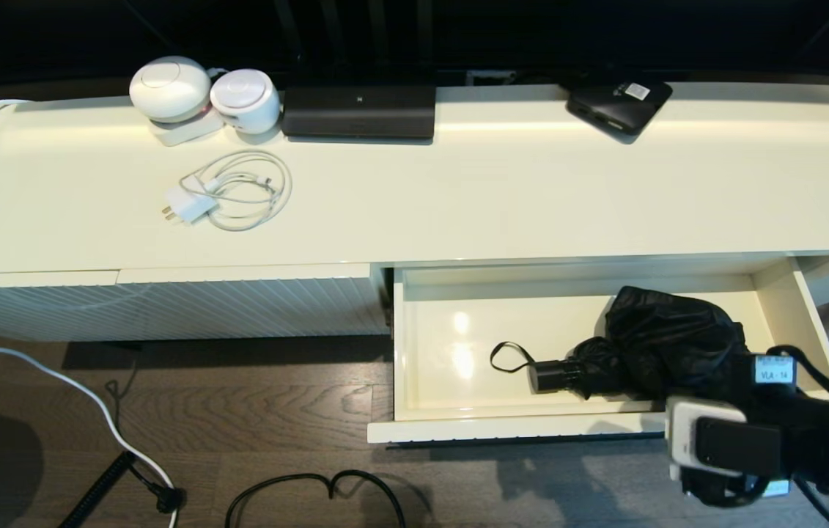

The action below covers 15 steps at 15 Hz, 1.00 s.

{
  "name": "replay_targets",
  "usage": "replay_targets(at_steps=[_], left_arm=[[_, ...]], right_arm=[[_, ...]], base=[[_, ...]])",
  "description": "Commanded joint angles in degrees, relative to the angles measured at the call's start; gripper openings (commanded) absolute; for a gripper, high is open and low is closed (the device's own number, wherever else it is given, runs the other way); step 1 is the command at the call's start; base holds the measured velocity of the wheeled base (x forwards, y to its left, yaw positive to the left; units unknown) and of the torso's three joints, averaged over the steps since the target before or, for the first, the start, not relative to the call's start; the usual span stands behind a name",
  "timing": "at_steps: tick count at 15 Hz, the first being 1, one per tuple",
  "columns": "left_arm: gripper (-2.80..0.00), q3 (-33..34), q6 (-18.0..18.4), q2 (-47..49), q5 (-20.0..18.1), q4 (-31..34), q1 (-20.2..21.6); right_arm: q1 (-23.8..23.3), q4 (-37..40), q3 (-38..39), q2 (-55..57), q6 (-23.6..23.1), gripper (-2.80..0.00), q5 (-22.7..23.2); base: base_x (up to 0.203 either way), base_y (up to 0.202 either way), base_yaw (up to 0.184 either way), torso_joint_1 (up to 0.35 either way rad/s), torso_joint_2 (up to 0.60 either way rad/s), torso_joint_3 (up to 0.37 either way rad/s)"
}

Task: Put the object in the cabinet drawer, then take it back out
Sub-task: Open the drawer, then take the umbrella out of the drawer and put it on the table

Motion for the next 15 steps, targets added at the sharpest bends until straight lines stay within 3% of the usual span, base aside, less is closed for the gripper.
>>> replay_targets(at_steps=[1, 4, 8, 12, 15], left_arm=[[-2.8, 0.0, 0.0, -0.2, 0.0, 0.0, 0.0], [-2.8, 0.0, 0.1, -0.2, 0.0, 0.0, 0.0], [-2.8, 0.0, 0.0, -0.2, 0.0, 0.0, 0.0], [-2.8, 0.0, 0.0, -0.2, 0.0, 0.0, 0.0], [-2.8, 0.0, 0.0, -0.2, 0.0, 0.0, 0.0]], right_arm=[[0.4, -1.1, -4.7, -1.1, 5.1, -2.8, -0.4], [0.3, 5.3, -13.2, -0.1, 18.3, -2.8, -3.3], [0.1, 19.0, -23.9, 3.9, 44.2, -2.8, -6.2], [1.7, 34.8, -36.7, 9.7, 79.0, -2.8, -11.1], [5.0, 44.2, -45.4, 14.6, 105.2, -2.8, -17.4]], base=[[0.0, 0.0, 0.0, 0.0, 0.0, 0.0], [0.0, 0.0, 0.0, 0.0, 0.0, 0.0], [0.0, 0.0, 0.0, 0.0, 0.0, 0.0], [0.0, 0.0, 0.0, 0.0, 0.0, 0.0], [0.0, 0.0, 0.0, 0.0, 0.0, 0.0]])
